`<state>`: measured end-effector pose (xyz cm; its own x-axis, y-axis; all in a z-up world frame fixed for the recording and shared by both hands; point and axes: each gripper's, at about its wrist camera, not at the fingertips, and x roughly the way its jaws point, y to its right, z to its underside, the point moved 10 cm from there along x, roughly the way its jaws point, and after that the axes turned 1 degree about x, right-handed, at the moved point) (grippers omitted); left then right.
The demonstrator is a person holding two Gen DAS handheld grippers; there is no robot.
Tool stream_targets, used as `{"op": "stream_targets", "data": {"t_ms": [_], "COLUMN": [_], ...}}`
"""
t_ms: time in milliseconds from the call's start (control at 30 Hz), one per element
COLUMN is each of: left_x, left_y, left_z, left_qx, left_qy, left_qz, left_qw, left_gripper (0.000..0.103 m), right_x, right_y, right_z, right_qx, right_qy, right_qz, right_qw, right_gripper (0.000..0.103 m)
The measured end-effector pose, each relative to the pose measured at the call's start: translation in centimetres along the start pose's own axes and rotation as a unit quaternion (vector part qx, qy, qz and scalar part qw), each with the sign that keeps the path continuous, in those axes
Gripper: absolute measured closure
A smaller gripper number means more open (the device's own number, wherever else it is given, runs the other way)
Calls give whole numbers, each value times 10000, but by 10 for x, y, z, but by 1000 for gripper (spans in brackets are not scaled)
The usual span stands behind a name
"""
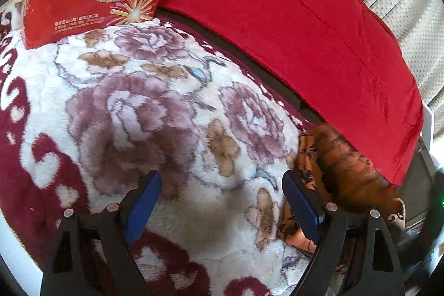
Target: Fold small clothes
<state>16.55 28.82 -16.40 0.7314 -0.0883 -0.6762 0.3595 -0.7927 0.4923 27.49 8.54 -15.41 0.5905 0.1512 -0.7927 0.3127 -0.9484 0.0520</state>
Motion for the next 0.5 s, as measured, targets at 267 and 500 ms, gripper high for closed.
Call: {"op": "stream_targets", "data": {"t_ms": [267,500], "left_x": [1,-14], "left_y": [23,117], "left_z": [5,43], "left_qx": [-175,486], "left_qy": [-126,-581], "left_qz": [833,1732], "left_qw": [9963,9820], "left_gripper": [15,14], "right_x": [-28,-93], "right_y": [7,51], "right_z": [38,94], "right_qx": [752,1620], "right_qy": [189,723], "right_qz": [-1257,-1752], "right_qw": [9890,9684], "right_gripper": [34,32]}}
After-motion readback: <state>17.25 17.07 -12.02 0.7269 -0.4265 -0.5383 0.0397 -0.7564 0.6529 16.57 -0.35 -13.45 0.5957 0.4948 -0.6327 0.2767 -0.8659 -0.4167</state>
